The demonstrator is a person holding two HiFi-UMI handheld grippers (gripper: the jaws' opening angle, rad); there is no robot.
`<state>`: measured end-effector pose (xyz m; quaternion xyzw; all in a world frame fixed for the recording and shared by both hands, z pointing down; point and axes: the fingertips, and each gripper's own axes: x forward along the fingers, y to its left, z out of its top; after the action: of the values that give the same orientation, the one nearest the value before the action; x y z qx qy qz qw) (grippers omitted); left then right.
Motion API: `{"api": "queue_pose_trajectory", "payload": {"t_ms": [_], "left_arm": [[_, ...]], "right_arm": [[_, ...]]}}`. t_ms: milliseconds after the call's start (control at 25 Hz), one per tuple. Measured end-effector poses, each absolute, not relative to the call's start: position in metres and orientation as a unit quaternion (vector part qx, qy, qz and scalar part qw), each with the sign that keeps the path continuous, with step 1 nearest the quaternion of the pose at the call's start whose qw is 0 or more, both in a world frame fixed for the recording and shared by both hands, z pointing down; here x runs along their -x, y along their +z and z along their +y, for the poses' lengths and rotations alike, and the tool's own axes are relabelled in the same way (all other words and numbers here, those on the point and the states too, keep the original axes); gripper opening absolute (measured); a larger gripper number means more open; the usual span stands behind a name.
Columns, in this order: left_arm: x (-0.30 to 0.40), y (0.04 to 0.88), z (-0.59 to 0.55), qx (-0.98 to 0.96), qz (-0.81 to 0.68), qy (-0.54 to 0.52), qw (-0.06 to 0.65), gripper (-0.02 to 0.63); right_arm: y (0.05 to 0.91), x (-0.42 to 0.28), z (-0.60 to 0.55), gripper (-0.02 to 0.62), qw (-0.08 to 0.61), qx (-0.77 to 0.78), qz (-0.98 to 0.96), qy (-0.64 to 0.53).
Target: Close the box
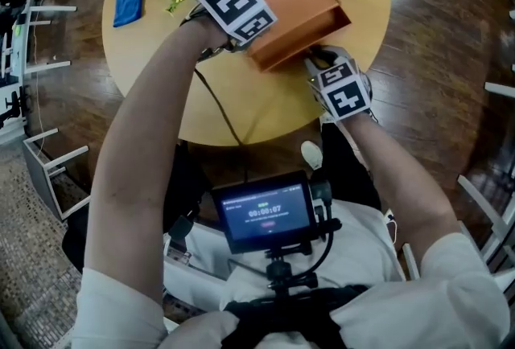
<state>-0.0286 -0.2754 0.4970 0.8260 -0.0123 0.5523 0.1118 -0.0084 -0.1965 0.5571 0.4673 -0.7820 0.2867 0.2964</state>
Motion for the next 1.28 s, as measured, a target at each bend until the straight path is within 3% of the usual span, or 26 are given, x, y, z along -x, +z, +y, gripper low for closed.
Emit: {"api": "queue_pose_trajectory", "payload": {"t_ms": [1280], "left_arm": [[0.014,0.490,-0.263,-0.834,-0.023,0.543,0.089,0.048]], "right_arm": [[0.550,0.004,-0.231,0.072,0.314,-0.456,-0.789,0.268]]}}
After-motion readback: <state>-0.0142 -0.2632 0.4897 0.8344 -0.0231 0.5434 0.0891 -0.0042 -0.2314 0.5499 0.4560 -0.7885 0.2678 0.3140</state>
